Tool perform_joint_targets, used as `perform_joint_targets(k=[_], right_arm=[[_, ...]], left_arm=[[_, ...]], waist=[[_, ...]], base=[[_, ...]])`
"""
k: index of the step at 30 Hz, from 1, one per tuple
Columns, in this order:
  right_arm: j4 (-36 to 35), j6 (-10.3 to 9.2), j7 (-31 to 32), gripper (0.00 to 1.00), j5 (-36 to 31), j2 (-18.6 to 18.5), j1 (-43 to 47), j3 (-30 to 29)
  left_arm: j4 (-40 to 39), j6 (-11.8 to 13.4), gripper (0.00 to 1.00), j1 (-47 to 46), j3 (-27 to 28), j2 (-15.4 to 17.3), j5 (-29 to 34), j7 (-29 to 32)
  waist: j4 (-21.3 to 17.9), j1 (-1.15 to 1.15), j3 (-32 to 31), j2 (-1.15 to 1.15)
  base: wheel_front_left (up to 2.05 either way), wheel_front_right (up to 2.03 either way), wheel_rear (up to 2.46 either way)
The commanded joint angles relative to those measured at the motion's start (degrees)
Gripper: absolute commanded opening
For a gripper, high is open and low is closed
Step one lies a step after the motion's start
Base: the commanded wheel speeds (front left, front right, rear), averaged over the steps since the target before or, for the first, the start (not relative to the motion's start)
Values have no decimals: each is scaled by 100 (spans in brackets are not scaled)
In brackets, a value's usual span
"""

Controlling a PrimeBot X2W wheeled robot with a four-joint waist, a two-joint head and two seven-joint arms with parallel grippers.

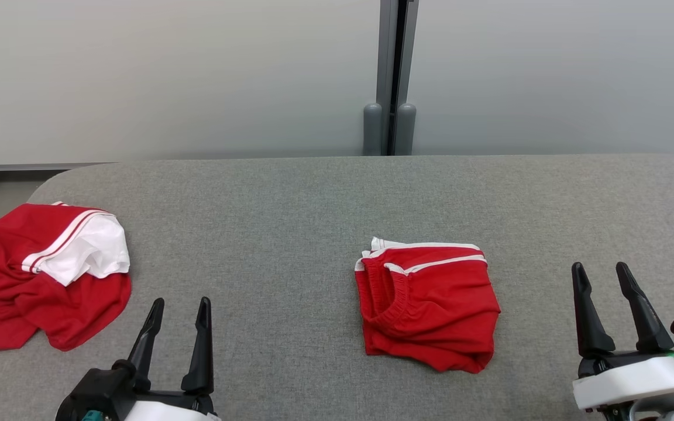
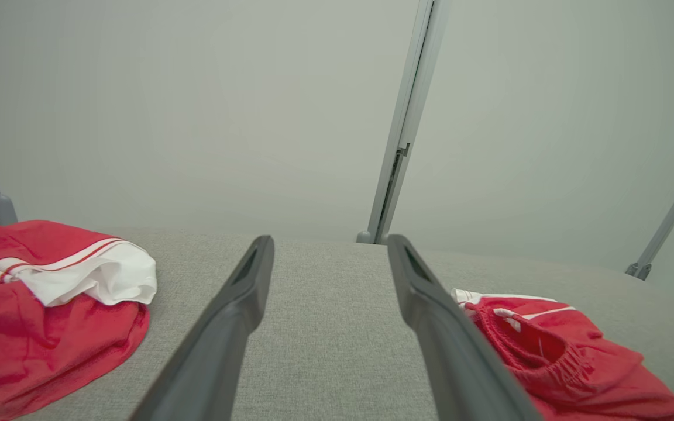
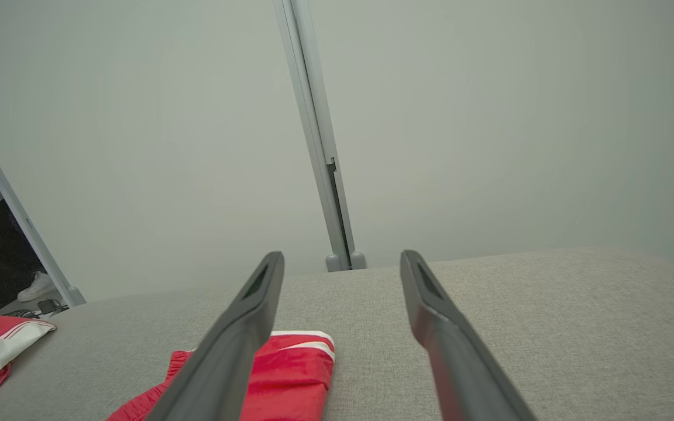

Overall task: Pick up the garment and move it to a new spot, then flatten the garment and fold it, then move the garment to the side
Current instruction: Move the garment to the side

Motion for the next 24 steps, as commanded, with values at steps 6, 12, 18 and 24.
perform_joint_targets(k=[6,12,18,24], right_arm=[[164,2,-28,100,-31,-10,-57,-73],[1410,2,596,100,58,106,-672,-13],[2435,2,1661,100,247,219,-1402,-34],[3009,2,2518,100,645,262,-1839,69]], left_arm=[[15,1,100,-63,-48,17,59,-2],[30,44,100,-140,-207,18,-9,-2],[104,52,100,-253,-249,18,-68,-2],[148,-3,100,-359,-231,15,-86,-2]], waist=[[31,0,3,0],[159,0,74,0],[432,0,157,0],[687,0,298,0]], base=[[0,0,0],[0,0,0],[0,0,0],[0,0,0]])
